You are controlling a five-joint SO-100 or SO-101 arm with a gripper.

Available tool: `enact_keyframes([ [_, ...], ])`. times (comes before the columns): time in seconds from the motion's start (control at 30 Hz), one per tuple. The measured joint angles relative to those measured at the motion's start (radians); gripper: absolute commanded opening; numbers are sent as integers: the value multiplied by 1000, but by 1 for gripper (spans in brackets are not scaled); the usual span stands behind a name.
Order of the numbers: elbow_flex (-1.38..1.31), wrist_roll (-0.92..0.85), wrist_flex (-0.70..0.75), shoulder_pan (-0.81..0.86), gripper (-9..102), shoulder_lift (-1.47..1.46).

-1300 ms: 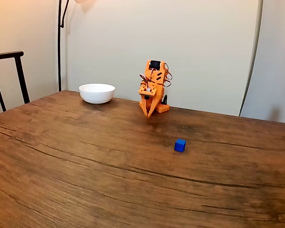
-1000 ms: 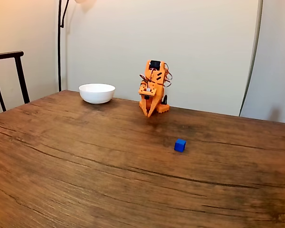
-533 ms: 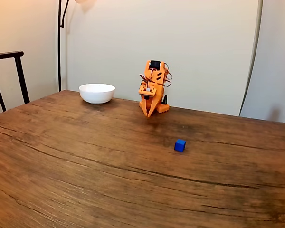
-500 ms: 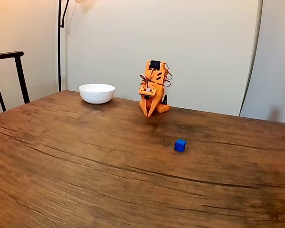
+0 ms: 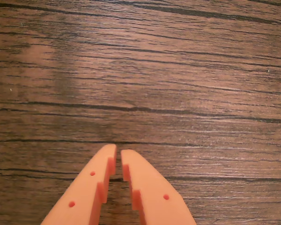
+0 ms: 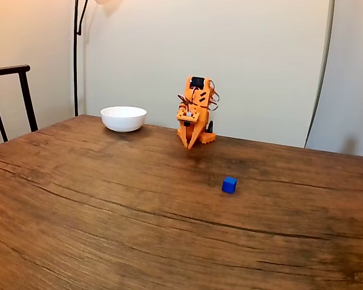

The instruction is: Grasp the cube and drop it in the bowl

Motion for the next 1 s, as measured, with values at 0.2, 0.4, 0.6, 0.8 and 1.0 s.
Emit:
enact_keyframes([
  [0.2,0,0,0,0,0,0],
  [0.4,0,0,0,0,0,0],
  [0.6,0,0,0,0,0,0],
  [0.8,0,0,0,0,0,0],
  [1.0,0,0,0,-15,0,0],
])
